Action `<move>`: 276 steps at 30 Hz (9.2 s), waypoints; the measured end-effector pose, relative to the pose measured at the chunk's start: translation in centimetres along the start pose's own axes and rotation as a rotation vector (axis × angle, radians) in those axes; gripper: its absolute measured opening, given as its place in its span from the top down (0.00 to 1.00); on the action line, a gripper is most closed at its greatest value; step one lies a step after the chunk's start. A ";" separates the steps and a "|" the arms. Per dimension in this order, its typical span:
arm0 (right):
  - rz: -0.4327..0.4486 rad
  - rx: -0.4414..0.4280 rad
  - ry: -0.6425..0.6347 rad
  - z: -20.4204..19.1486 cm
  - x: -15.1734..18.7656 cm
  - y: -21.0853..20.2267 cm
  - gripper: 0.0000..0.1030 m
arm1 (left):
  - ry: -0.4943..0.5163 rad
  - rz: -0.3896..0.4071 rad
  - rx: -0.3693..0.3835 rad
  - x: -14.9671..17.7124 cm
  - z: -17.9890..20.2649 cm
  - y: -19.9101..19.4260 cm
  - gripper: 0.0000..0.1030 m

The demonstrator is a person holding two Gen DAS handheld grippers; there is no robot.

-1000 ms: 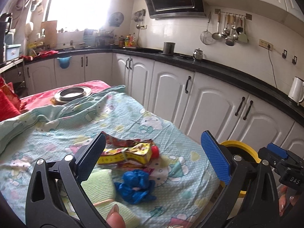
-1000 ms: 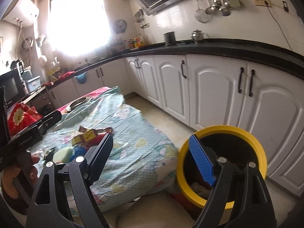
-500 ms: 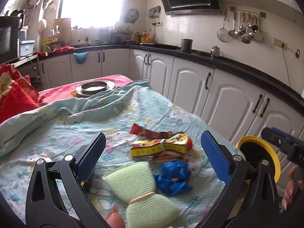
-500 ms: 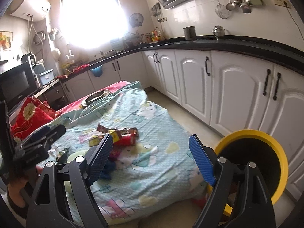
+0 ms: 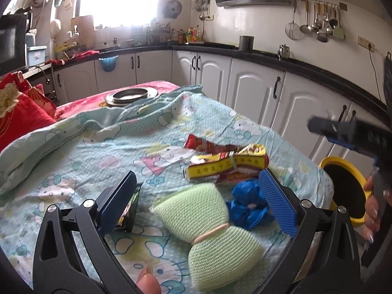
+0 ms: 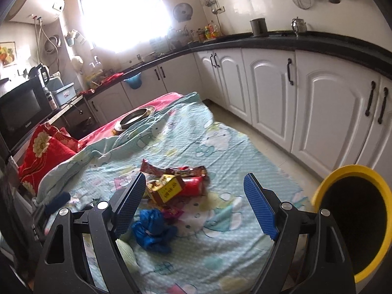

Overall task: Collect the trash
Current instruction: 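Close the left gripper on the green mesh scrubber while the right gripper grasps the yellow seasoning box, then carry the green scrubber and yellow box over the yellow bin with both grippers, then open both grippers to drop the scrubber and box into the bin, then move both tools back over the blue bag and red can on the bed, then grasp the blue plastic bag with the left gripper while the right gripper grasps the red can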

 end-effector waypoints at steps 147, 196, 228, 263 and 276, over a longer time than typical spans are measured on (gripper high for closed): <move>0.199 0.446 0.295 24.0 4.0 -18.4 0.68 | 0.211 -0.073 0.575 -1.3 27.4 2.7 0.52; 0.106 0.541 0.406 28.4 7.4 -17.7 0.53 | 0.212 -0.288 0.659 3.6 31.9 8.6 0.18; 0.183 0.409 0.134 17.1 3.4 -15.9 0.31 | 0.083 -0.056 0.379 -2.6 17.7 3.8 0.11; 0.071 0.047 -0.014 6.4 -0.9 -6.9 0.31 | -0.051 -0.113 0.219 -1.1 4.0 4.1 0.24; -0.059 -0.080 -0.184 1.6 -1.8 1.1 0.44 | -0.076 -0.247 0.317 2.1 2.0 5.2 0.48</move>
Point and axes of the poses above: each gripper's, at about its wrist camera, not at the fingertips, and y roughly the way its jaws point, z to its right, x to its underside, the point moved 1 cm from there along y, roughly the way its jaws point, and after that the axes turned 7 degrees about z, right-handed, at the moved point
